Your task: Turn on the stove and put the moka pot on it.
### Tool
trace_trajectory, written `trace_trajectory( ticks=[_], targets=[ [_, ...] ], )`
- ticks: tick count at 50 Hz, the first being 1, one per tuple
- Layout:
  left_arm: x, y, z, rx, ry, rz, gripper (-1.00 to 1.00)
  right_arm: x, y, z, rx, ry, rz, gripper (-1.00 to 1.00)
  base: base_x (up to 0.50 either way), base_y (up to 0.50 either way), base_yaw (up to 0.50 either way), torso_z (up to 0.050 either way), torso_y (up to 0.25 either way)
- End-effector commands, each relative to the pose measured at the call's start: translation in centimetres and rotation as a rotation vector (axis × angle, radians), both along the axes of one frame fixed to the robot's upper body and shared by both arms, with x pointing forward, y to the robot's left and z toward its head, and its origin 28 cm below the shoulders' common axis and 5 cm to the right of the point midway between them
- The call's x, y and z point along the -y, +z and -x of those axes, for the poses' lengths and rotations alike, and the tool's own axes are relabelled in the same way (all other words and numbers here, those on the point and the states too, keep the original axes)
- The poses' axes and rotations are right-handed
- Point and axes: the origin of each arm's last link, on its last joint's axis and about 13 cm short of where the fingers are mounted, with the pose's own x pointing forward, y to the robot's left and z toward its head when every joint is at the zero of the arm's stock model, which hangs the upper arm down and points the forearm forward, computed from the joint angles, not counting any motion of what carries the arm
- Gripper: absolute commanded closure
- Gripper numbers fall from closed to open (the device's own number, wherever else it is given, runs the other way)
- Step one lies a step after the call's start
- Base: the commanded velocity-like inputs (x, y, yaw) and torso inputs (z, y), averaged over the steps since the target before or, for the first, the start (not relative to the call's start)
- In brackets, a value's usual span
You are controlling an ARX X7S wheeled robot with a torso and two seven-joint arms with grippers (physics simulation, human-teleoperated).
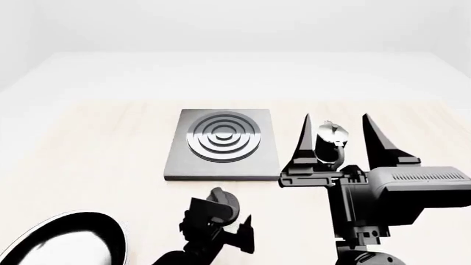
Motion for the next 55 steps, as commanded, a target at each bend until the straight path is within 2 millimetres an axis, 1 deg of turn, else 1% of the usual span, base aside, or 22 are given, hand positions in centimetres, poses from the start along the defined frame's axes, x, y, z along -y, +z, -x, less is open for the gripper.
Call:
trace_trajectory(
  ticks=[1,7,8,11,16,19,22,23,25,28,29,31,36,37,38,40,42,43,46,48,53,55],
  targets=[
    [1.6,0.4,0.7,-0.011,-0.078,0.042,-1.0,0.0,0.3,0.0,0.001,-0.001,-0.002,-1.0,0.0,0.0,0.0,0.0,0.0],
    [1.9,1.0,0.4,0.005,-0.089,0.049,-1.0,0.0,0.1,0.0,0.0,0.001,-0.002,-1.0,0.0,0.0,0.0,0.0,0.0],
    [2.0,1.1,0.4,0.007,-0.092,0.045,-1.0,0.0,-0.3,0.0,0.0,0.001,-0.003,-1.0,0.0,0.0,0.0,0.0,0.0],
    [2.1,1.6,0.3,0.018,-0.097,0.049,-1.0,0.1,0.2,0.0,0.001,-0.001,-0.003,-1.0,0.0,0.0,0.0,0.0,0.0],
    [2.1,2.1,0.0,0.038,-0.091,0.051,-1.0,0.1,0.1,0.0,-0.001,0.0,-0.005,-1.0,0.0,0.0,0.0,0.0,0.0],
    [1.8,2.9,-0.3,0.068,-0.073,0.044,-1.0,0.1,-0.5,0.1,0.001,-0.001,-0.005,-1.0,0.0,0.0,0.0,0.0,0.0],
    [1.7,3.4,-0.4,0.083,-0.066,0.043,-1.0,0.1,-0.5,0.0,0.002,0.0,-0.006,-1.0,0.0,0.0,0.0,0.0,0.0],
    [1.7,3.6,-0.3,0.087,-0.066,0.045,-1.0,0.1,0.0,0.0,0.001,0.0,-0.006,-1.0,0.0,0.0,0.0,0.0,0.0],
    [1.7,4.3,-0.1,0.11,-0.069,0.049,-1.0,0.1,0.3,-0.1,0.001,0.0,-0.005,-1.0,0.0,0.0,0.0,0.0,0.0],
    [1.6,4.8,0.0,0.134,-0.064,0.046,-1.0,0.1,0.3,-0.1,0.001,0.002,-0.005,-1.0,0.0,0.0,0.0,0.0,0.0],
    [1.6,5.0,0.0,0.144,-0.061,0.041,-1.0,0.1,-0.1,0.0,0.0,0.003,-0.005,-1.0,0.0,0.0,0.0,0.0,0.0],
    [1.3,5.8,-0.2,0.181,-0.037,0.029,-1.0,0.1,-0.5,0.0,0.001,0.004,-0.004,-1.0,0.0,0.0,0.0,0.0,0.0],
    [0.5,7.0,-0.2,0.238,0.006,-0.007,-1.0,0.2,-0.4,0.0,0.002,0.0,-0.005,-1.0,0.0,0.0,0.0,0.0,0.0],
    [0.4,7.3,-0.2,0.248,0.018,-0.015,-1.0,0.2,-0.1,0.0,0.002,0.0,-0.005,-1.0,0.0,0.0,0.0,0.0,0.0],
    [0.1,7.6,-0.2,0.255,0.023,-0.006,-1.0,0.2,-0.3,0.0,0.001,-0.001,-0.005,-1.0,0.0,0.0,0.0,0.0,0.0],
    [-0.4,8.4,-0.2,0.287,0.053,-0.024,-1.0,0.2,0.1,0.0,-0.001,0.0,-0.005,-1.0,0.0,0.0,0.0,0.0,0.0],
    [-1.0,9.0,-0.1,0.299,0.075,-0.018,-1.0,0.2,-0.5,0.0,-0.002,0.0,-0.005,-1.0,0.0,0.0,0.0,0.0,0.0],
    [-1.4,9.4,-0.1,0.327,0.104,-0.039,-1.0,0.2,0.1,0.0,-0.002,-0.002,-0.005,-1.0,0.0,0.0,0.0,0.0,0.0],
    [-2.0,9.9,0.1,0.349,0.126,-0.05,-1.0,0.3,-0.3,0.0,-0.002,-0.004,-0.004,-1.0,0.0,0.0,0.0,0.0,0.0],
    [-2.4,10.3,0.3,0.365,0.139,-0.063,-1.0,0.3,0.1,0.0,-0.002,-0.008,-0.004,-1.0,0.0,0.0,0.0,0.0,0.0],
    [-3.3,11.1,0.9,0.417,0.177,-0.079,-1.0,0.5,0.2,-0.1,-0.004,-0.015,-0.003,-1.0,0.0,0.0,0.0,0.0,0.0],
    [-3.6,11.4,1.2,0.449,0.203,-0.108,-1.0,0.5,-0.5,-0.1,-0.006,-0.017,-0.003,-1.0,0.0,0.0,0.0,0.0,0.0]
  ],
)
